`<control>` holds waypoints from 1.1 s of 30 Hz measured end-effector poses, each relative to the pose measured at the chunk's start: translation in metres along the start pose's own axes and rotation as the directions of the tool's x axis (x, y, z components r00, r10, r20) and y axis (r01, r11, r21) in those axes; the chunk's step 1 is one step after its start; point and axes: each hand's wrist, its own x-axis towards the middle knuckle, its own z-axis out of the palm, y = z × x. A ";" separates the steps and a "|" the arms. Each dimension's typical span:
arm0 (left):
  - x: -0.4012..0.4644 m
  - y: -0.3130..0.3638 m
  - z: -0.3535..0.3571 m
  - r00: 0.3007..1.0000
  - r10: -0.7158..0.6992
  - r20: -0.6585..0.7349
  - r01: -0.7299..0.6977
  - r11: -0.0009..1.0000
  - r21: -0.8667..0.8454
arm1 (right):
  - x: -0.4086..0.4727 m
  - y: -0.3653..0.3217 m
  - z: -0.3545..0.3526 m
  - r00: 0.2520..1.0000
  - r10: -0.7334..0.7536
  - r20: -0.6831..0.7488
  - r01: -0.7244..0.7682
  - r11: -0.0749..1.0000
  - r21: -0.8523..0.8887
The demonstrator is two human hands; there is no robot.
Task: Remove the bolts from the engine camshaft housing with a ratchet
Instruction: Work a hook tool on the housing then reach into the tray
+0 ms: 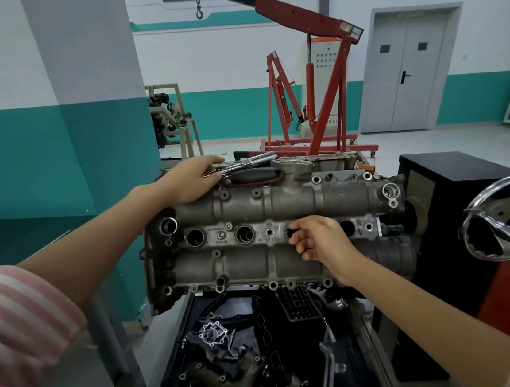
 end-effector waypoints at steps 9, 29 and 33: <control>-0.040 -0.026 -0.050 0.961 -0.195 -0.196 0.085 0.883 -0.461 | -0.001 0.013 0.010 0.945 -0.312 0.100 0.323 0.841 -0.434; -0.201 -0.232 -0.053 0.561 -0.825 -0.074 0.825 0.564 -0.034 | 0.040 0.026 0.329 0.552 -0.291 0.781 0.831 0.265 -0.489; -0.229 -0.267 -0.047 0.433 -0.898 -0.074 0.894 0.417 0.165 | 0.064 0.062 0.373 0.652 -0.139 0.745 0.709 0.459 -0.535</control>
